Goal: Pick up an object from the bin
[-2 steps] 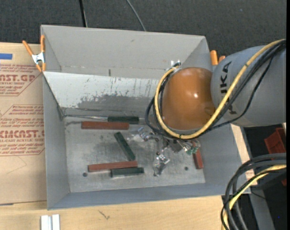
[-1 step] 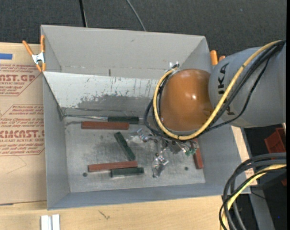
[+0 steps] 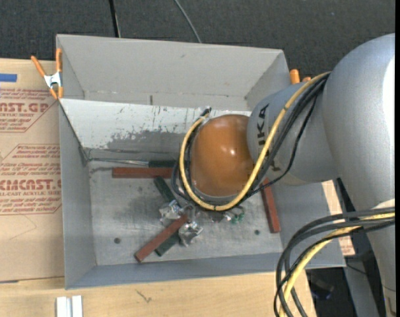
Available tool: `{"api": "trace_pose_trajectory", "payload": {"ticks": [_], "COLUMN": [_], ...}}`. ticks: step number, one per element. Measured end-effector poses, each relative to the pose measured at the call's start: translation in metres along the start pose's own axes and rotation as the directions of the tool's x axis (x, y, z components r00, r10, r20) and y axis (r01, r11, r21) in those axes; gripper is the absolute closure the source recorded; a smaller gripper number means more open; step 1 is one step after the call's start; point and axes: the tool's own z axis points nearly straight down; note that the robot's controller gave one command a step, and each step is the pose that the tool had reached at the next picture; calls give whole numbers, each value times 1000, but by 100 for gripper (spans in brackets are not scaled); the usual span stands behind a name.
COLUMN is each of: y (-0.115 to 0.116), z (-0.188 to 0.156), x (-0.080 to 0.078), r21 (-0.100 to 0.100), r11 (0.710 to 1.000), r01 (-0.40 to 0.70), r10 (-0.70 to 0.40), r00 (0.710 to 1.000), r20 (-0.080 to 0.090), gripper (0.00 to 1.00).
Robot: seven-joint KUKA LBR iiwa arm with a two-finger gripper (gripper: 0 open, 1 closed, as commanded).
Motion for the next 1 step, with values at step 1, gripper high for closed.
{"api": "trace_pose_trajectory", "payload": {"ticks": [1], "y": [0], "z": [0], "x": [0], "r21": [0], "r11": [1000], "r01": [0], "r10": [0], "r00": [1000], "r20": [0], "gripper": [100]}}
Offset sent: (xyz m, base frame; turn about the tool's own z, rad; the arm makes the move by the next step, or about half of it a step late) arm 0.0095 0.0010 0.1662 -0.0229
